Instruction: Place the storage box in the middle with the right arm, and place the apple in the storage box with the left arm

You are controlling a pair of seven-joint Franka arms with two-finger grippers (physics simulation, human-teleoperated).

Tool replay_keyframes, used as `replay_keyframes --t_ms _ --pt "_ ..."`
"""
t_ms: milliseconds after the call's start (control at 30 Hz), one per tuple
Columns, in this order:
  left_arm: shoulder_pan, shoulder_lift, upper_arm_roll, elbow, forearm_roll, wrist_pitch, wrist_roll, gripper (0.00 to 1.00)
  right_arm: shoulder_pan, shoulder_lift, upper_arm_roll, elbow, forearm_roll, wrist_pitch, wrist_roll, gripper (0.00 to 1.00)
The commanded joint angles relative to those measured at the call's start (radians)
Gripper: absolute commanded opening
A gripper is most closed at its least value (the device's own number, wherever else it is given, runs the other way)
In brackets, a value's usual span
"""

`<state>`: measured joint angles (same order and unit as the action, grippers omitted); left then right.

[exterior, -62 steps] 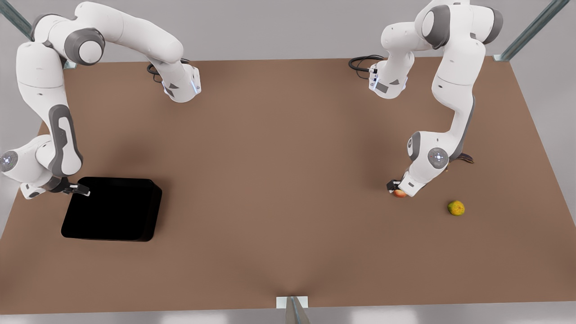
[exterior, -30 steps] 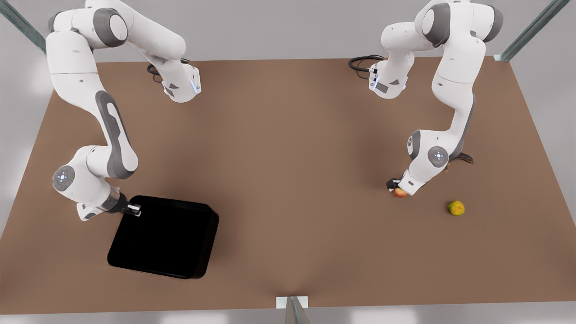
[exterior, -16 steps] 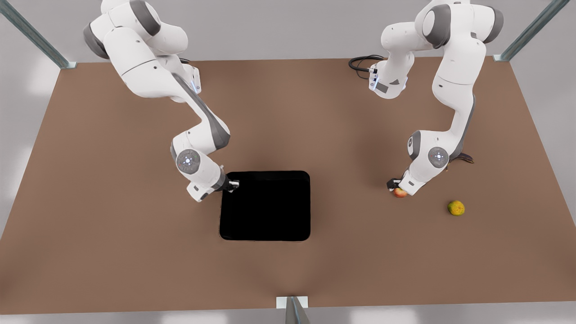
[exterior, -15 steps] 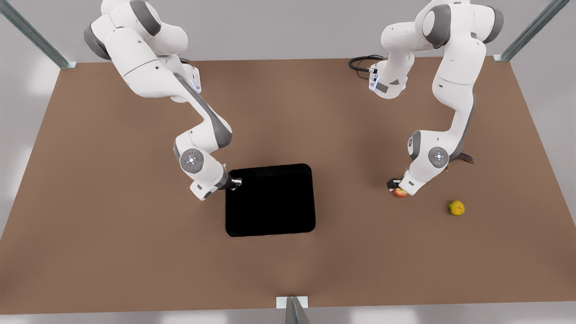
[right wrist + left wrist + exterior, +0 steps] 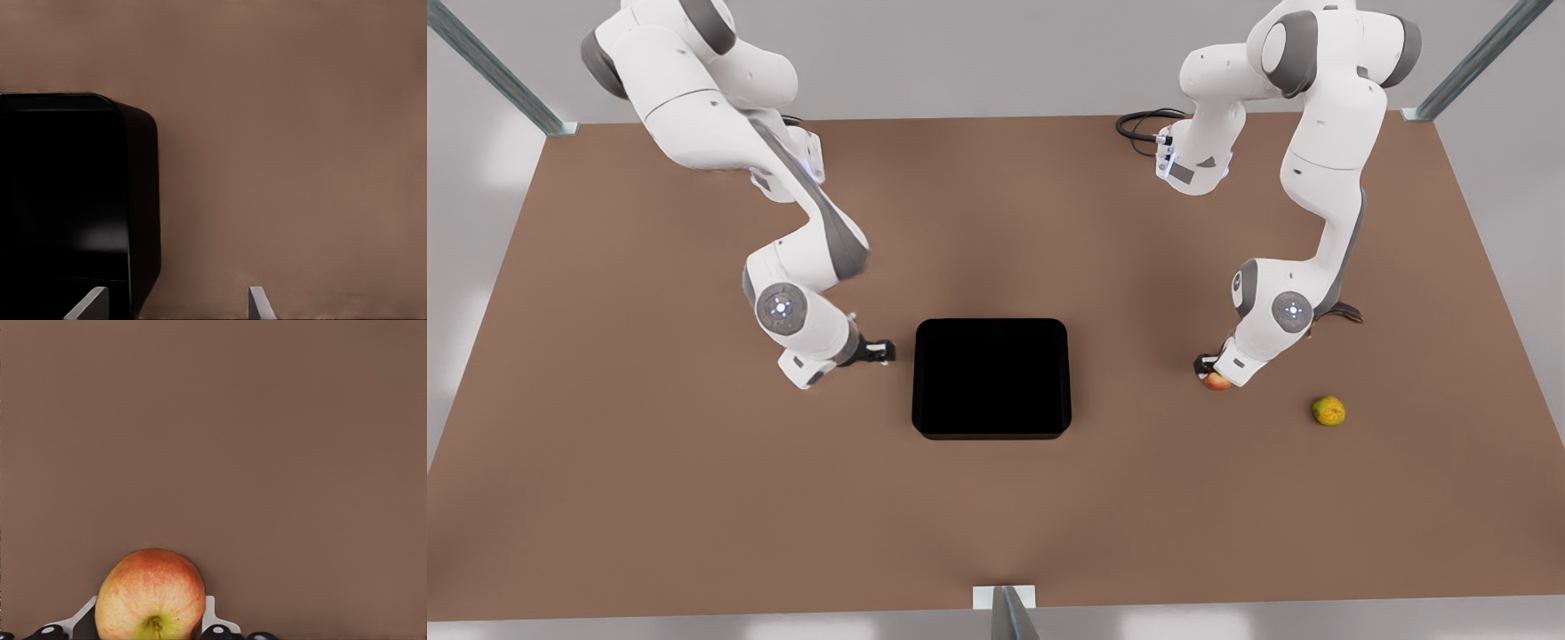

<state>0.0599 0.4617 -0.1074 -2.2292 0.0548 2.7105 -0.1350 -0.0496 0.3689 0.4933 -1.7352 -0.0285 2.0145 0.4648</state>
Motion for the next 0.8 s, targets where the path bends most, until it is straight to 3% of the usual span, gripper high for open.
replay_keyframes --t_ms 0,100,267,333,367,433,767 --pt "0.000 0.000 -0.001 0.000 0.000 0.000 0.000 0.71 -0.012 -0.025 0.002 0.013 0.018 -0.026 -0.003 1.00" --pt "0.000 -0.002 0.000 0.002 0.000 -0.003 0.000 0.66 -0.228 -0.097 0.004 0.140 0.022 -0.269 -0.112 1.00" --pt "0.006 -0.021 -0.003 0.008 -0.001 -0.028 0.000 0.66 -0.450 -0.242 -0.013 0.144 0.001 -0.410 -0.259 1.00" --pt "-0.005 -0.049 -0.006 0.010 -0.001 -0.054 -0.011 0.66 -0.148 -0.258 -0.396 0.236 0.047 -0.497 -0.336 1.00" --pt "-0.009 -0.061 -0.018 0.010 -0.003 -0.058 -0.028 0.66 -0.064 -0.292 -0.507 0.253 0.088 -0.528 -0.336 1.00" --pt "-0.025 -0.071 -0.029 0.010 -0.001 -0.061 -0.064 0.66 0.016 -0.380 -0.522 0.175 0.088 -0.525 -0.328 1.00" --pt "-0.140 -0.115 -0.124 0.014 -0.001 -0.101 -0.411 0.66 0.011 -0.346 -0.538 0.240 0.090 -0.565 -0.390 1.00"
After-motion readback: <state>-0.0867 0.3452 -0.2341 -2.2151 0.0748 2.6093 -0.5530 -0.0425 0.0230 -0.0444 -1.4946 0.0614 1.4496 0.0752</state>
